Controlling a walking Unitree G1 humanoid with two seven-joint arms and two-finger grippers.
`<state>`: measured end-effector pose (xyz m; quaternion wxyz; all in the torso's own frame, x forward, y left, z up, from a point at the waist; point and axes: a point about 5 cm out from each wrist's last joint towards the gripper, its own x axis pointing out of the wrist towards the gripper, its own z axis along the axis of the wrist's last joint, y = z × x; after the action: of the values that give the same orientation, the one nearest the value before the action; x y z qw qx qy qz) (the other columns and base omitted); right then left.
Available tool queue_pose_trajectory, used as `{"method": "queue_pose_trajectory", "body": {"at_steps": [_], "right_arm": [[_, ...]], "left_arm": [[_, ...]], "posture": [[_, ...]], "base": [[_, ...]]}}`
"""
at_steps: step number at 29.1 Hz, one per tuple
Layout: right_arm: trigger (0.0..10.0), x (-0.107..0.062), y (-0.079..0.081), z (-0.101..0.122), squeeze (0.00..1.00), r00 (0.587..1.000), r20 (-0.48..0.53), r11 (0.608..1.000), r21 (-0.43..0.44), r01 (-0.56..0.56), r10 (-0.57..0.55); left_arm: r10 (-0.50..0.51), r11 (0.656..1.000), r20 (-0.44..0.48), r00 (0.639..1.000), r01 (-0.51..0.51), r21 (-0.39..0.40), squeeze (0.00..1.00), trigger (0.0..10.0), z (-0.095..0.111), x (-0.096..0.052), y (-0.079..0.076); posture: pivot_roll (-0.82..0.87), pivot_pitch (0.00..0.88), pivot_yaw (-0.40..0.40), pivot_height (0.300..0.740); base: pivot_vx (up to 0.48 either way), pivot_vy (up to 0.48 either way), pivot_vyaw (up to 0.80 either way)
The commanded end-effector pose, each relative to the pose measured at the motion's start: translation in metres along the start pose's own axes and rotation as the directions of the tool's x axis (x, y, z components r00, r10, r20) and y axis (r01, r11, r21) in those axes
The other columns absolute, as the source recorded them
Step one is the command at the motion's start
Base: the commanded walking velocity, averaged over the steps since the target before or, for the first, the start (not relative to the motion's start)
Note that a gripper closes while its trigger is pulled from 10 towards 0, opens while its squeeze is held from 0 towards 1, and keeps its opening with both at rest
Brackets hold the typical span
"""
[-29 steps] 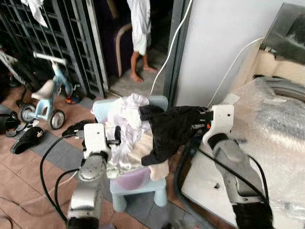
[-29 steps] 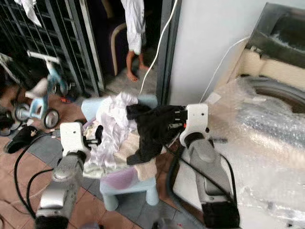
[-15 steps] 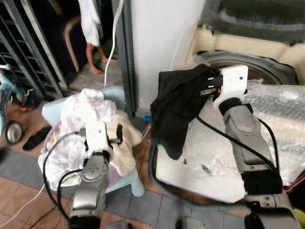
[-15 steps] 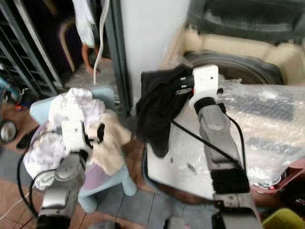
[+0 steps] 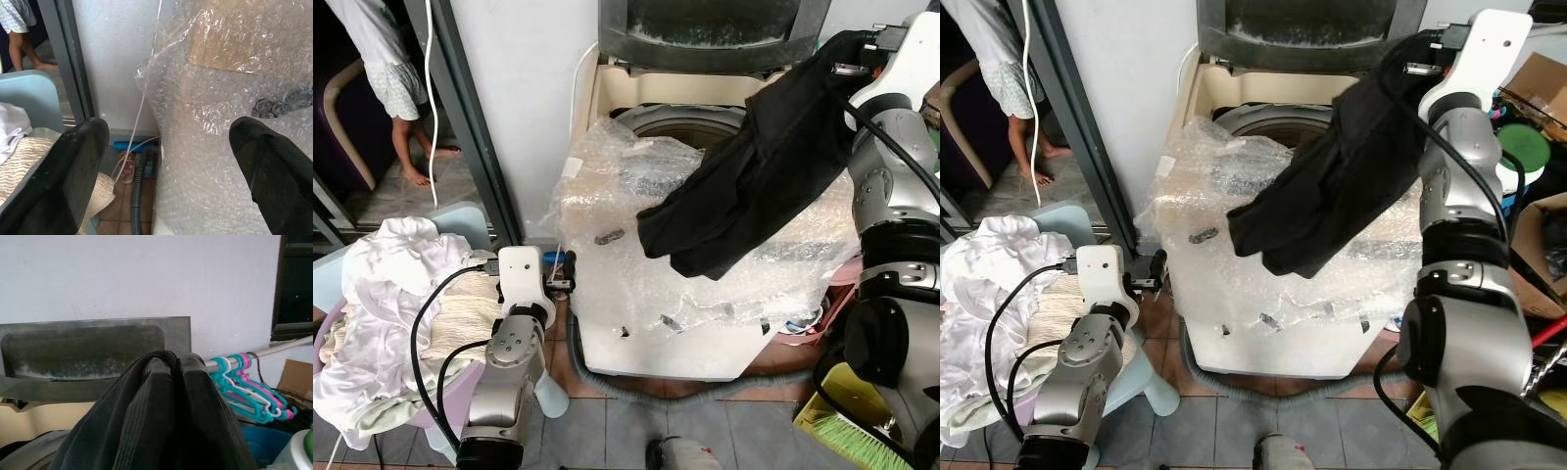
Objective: Clothes washing
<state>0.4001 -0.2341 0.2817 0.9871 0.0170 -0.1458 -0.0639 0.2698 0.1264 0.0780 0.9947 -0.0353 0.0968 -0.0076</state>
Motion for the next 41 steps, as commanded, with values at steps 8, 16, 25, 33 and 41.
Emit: {"method": "queue_pose_trajectory", "body": {"at_steps": [8, 16, 25, 33, 41], "right_arm": [[10.0, -0.012, 0.035, -0.036, 0.0, 0.975, -0.075, 0.977, 0.037, -0.208, 0.21], [10.0, -0.014, 0.047, -0.024, 0.0, 0.937, -0.004, 0.936, -0.042, -0.348, 0.349], [10.0, -0.011, 0.05, -0.012, 0.0, 0.911, 0.03, 0.908, -0.093, -0.408, 0.412], [10.0, -0.001, 0.063, 0.018, 0.0, 0.844, 0.076, 0.838, -0.201, -0.508, 0.53], [10.0, 0.024, 0.028, 0.102, 0.0, 0.915, 0.312, 0.954, -0.233, -0.187, 0.256]], "left_arm": [[-0.006, 1.0, 0.032, 0.999, 0.006, -0.019, 0.0, 10.0, 0.004, -0.003, -0.001], [-0.02, 1.0, 0.036, 0.999, 0.02, -0.014, 0.0, 10.0, 0.005, -0.002, -0.003], [-0.011, 1.0, 0.038, 0.999, 0.012, -0.016, 0.0, 10.0, 0.005, -0.001, -0.003], [-0.018, 1.0, 0.037, 0.999, 0.018, -0.012, 0.0, 10.0, 0.005, 0.0, -0.003], [-0.016, 1.0, 0.044, 0.999, 0.017, -0.008, 0.0, 10.0, 0.005, 0.001, -0.004]], "posture": [[-0.05, 0.0, -0.001, 0.74], [-0.05, 0.0, 0.001, 0.74], [-0.05, 0.0, -0.003, 0.74], [-0.06, 0.0, 0.003, 0.74], [-0.04, 0.0, -0.01, 0.74]], "base": [[0.0, 0.0, 0.0], [0.228, 0.0, 0.0], [0.145, 0.0, 0.4], [0.0, 0.0, 0.0], [0.0, 0.0, 0.0]]}}
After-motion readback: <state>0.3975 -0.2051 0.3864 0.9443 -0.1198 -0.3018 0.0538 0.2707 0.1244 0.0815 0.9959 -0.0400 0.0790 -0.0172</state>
